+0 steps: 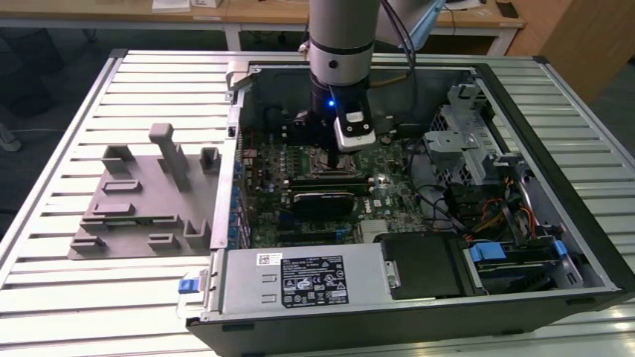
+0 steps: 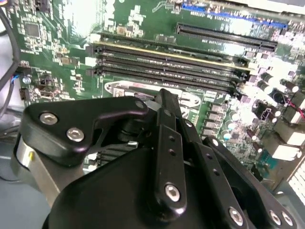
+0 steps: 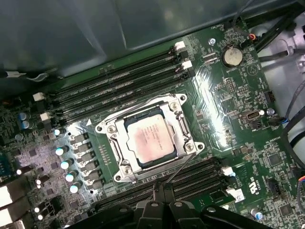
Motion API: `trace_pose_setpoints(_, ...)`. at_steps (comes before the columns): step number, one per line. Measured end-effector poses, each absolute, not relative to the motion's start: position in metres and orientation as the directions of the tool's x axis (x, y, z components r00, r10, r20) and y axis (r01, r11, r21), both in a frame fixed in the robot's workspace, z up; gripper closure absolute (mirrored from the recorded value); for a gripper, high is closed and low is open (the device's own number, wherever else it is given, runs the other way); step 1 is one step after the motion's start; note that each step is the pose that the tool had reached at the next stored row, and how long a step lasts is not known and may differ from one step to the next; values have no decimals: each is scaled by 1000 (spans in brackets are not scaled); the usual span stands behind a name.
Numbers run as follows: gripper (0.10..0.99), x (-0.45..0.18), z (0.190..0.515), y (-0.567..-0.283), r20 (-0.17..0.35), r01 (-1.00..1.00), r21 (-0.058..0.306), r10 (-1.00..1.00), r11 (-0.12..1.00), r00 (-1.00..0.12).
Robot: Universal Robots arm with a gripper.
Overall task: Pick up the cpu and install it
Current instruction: 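Install the second cpu locking lever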
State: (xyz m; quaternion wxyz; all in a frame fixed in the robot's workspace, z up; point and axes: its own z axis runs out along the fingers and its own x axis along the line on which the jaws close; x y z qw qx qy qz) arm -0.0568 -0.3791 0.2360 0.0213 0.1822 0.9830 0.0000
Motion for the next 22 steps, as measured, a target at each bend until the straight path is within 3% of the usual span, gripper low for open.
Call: trace_pose_setpoints(22, 980, -67, 221, -382, -42, 146, 8, 147, 989, -988)
